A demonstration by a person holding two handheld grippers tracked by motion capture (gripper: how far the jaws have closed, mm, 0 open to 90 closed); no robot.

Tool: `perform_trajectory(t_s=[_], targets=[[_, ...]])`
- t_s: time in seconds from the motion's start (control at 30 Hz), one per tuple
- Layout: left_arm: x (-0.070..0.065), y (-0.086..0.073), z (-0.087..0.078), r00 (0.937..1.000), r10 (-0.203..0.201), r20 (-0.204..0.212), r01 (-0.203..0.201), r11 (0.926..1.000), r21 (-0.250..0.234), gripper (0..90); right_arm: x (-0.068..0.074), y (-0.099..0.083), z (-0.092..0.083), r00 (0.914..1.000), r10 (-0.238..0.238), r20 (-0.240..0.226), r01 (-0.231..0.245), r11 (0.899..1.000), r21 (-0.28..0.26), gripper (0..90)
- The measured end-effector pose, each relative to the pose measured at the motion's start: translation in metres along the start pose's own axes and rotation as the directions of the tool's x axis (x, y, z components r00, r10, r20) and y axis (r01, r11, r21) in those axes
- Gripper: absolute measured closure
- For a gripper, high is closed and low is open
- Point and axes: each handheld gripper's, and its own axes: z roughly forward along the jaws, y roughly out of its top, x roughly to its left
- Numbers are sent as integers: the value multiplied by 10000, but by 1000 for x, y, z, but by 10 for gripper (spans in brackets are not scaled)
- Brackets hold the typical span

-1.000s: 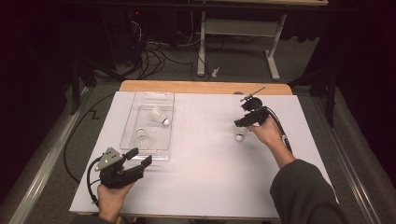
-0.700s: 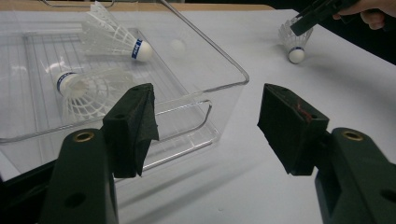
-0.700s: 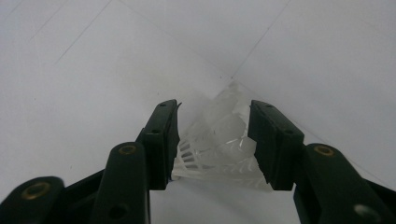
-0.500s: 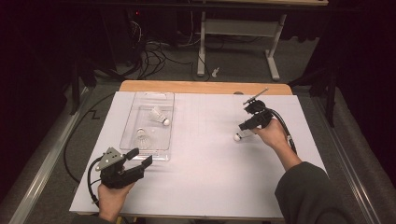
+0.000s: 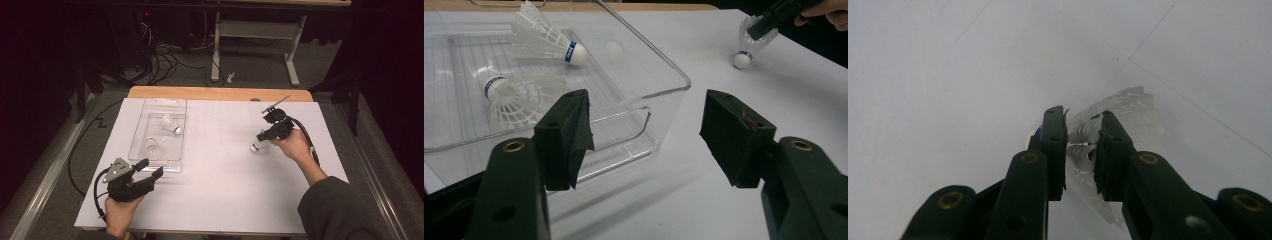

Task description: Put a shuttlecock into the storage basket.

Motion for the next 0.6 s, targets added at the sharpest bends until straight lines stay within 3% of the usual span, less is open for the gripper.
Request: perform_trajectory(t_s=[0.3,0.6], targets=[[0,0,0,10000,19,-36,-19,10000,-2,373,9,-1,-2,9991,-366,-237,365,9993,-51,870],[1,0,0,10000,25,-86,-25,10000,8,372,12,-2,-5,9981,-558,-247,553,9983,-204,887]])
